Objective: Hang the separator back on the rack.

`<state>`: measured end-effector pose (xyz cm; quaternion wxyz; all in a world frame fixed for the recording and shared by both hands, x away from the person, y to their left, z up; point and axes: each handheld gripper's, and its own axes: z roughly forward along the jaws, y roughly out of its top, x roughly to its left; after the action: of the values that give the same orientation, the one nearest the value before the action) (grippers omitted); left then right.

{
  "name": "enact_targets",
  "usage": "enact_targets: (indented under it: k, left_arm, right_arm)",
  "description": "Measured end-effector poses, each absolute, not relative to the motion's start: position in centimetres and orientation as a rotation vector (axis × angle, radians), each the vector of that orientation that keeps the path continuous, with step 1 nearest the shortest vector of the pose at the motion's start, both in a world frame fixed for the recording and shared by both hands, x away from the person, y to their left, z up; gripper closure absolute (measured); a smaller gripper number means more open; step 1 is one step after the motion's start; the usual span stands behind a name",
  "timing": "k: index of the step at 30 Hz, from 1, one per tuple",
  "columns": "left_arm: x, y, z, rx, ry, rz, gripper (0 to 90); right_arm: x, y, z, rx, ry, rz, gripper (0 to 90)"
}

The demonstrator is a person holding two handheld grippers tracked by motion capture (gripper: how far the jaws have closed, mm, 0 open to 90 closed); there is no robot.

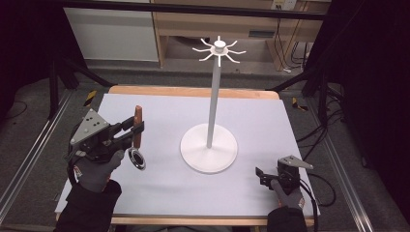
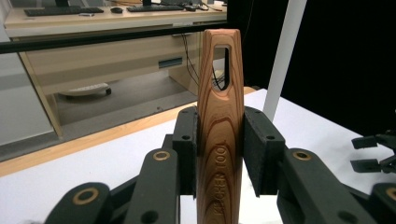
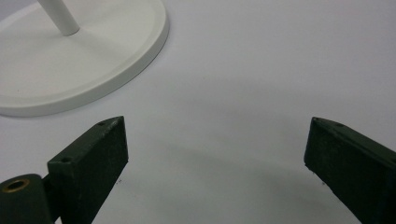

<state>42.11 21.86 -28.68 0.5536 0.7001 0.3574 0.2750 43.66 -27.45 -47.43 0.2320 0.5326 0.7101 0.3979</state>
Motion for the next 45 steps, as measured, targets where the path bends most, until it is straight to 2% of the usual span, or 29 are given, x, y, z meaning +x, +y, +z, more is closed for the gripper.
enact_targets:
  k: [45]
  left_arm:
    - [44.8, 16.3, -22.6, 1.611, 0.739, 0.626, 67.8]
  right_arm:
    - [43.6, -27.4, -47.4, 1.466, 1.947, 1.096, 6.6]
